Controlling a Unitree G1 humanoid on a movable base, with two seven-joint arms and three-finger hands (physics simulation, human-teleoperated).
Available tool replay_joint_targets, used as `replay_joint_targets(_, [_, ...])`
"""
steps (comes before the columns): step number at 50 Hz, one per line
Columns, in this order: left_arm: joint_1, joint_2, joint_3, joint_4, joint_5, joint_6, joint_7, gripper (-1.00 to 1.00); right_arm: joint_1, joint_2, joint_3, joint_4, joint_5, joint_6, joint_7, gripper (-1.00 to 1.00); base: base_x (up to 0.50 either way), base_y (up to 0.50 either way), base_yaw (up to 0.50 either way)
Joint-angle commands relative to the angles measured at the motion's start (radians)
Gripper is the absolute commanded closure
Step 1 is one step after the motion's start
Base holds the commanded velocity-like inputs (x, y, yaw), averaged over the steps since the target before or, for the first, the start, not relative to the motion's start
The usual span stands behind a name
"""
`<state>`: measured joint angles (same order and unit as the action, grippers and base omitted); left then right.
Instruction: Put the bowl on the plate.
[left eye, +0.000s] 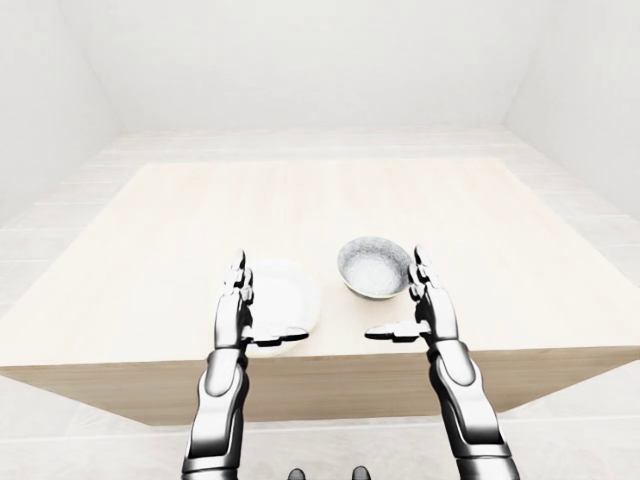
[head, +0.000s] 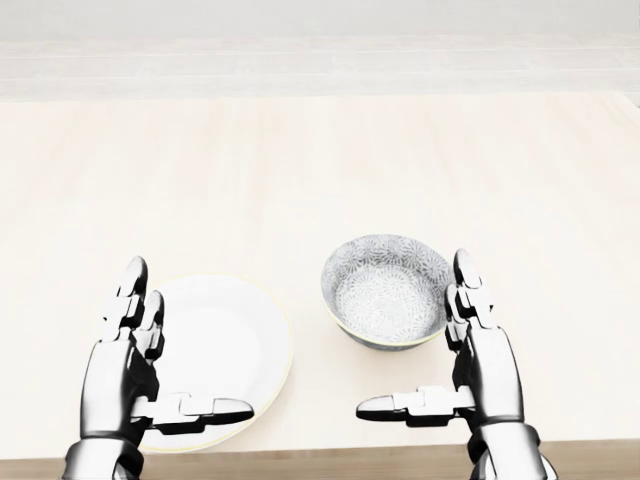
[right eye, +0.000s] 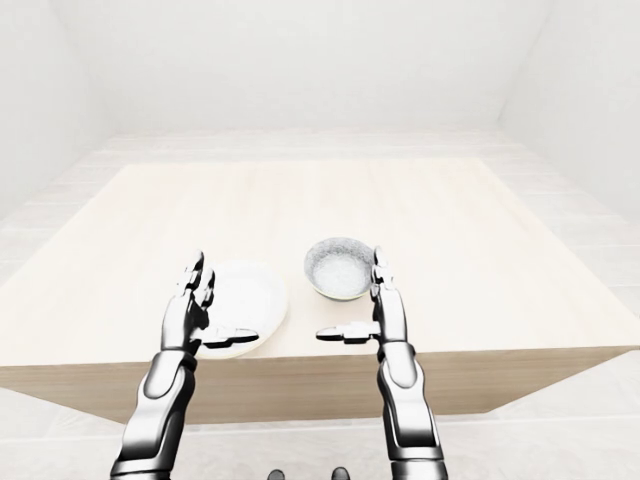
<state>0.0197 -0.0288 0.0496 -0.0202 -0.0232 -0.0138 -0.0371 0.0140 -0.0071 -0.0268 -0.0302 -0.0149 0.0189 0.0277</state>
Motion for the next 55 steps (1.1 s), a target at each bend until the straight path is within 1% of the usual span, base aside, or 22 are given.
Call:
replay_joint_targets(1, [-0.029, 0.042, 0.008, -0.032, 0.022, 0.048, -0.032, -1.0, -0.029, -0.006, -0.034, 0.026, -0.003, 0.011, 0.002, -1.0, 0.0, 0.0, 0.0])
replay_joint_targets(3, [-0.021, 0.052, -0.002, -0.043, 0.012, 0.077, -0.054, -1.0, -0.026, -0.01, -0.03, 0.004, 0.003, 0.027, 0.001, -1.0, 0.0, 0.0, 0.0])
replay_joint_targets(4, [-0.021, 0.055, -0.004, -0.041, 0.023, 0.062, -0.048, -1.0, -0.026, -0.016, -0.024, -0.005, -0.009, 0.033, 0.0, -1.0, 0.0, 0.0, 0.0])
replay_joint_targets(5, [-0.022, 0.055, 0.0, -0.047, 0.016, 0.071, -0.048, -1.0, -0.021, -0.017, -0.025, -0.015, -0.009, 0.051, -0.002, -1.0, 0.0, 0.0, 0.0])
replay_joint_targets(6, [-0.022, 0.055, 0.0, -0.047, 0.016, 0.072, -0.047, -1.0, -0.017, -0.015, -0.027, -0.027, 0.002, 0.06, 0.001, -1.0, 0.0, 0.0, 0.0])
replay_joint_targets(7, [-0.022, 0.057, 0.001, -0.056, 0.012, 0.082, -0.05, -1.0, -0.017, -0.015, -0.027, -0.028, 0.003, 0.061, 0.001, -1.0, 0.0, 0.0, 0.0])
replay_joint_targets(8, [-0.024, 0.06, 0.001, -0.063, 0.016, 0.086, -0.049, -1.0, -0.017, -0.014, -0.027, -0.042, 0.012, 0.058, 0.005, -1.0, 0.0, 0.0, 0.0])
replay_joint_targets(9, [-0.026, 0.061, 0.002, -0.071, 0.016, 0.096, -0.049, -1.0, -0.015, -0.015, -0.025, -0.056, 0.011, 0.068, 0.005, -1.0, 0.0, 0.0, 0.0])
replay_joint_targets(10, [-0.029, 0.064, 0.002, -0.087, 0.016, 0.101, -0.05, -1.0, -0.011, -0.016, -0.021, -0.078, 0.011, 0.068, 0.007, -1.0, 0.0, 0.0, 0.0])
replay_joint_targets(21, [-0.051, 0.083, 0.012, -0.212, 0.031, 0.101, -0.069, -1.0, -0.026, -0.029, -0.013, -0.227, -0.005, 0.068, 0.02, -1.0, 0.0, 0.0, 0.0])
replay_joint_targets(29, [-0.052, 0.091, 0.033, -0.275, 0.04, 0.101, -0.082, -1.0, -0.048, -0.035, -0.005, -0.252, -0.03, 0.068, 0.041, -1.0, 0.0, 0.0, 0.0])
replay_joint_targets(45, [-0.051, 0.087, 0.04, -0.279, 0.052, 0.101, -0.09, -1.0, -0.042, -0.029, -0.013, -0.273, -0.041, 0.068, 0.053, -1.0, 0.0, 0.0, 0.0])
replay_joint_targets(55, [-0.053, 0.088, 0.045, -0.267, 0.059, 0.101, -0.092, -1.0, -0.035, -0.025, -0.016, -0.275, -0.04, 0.068, 0.054, -1.0, 0.1, 0.26, 0.0])
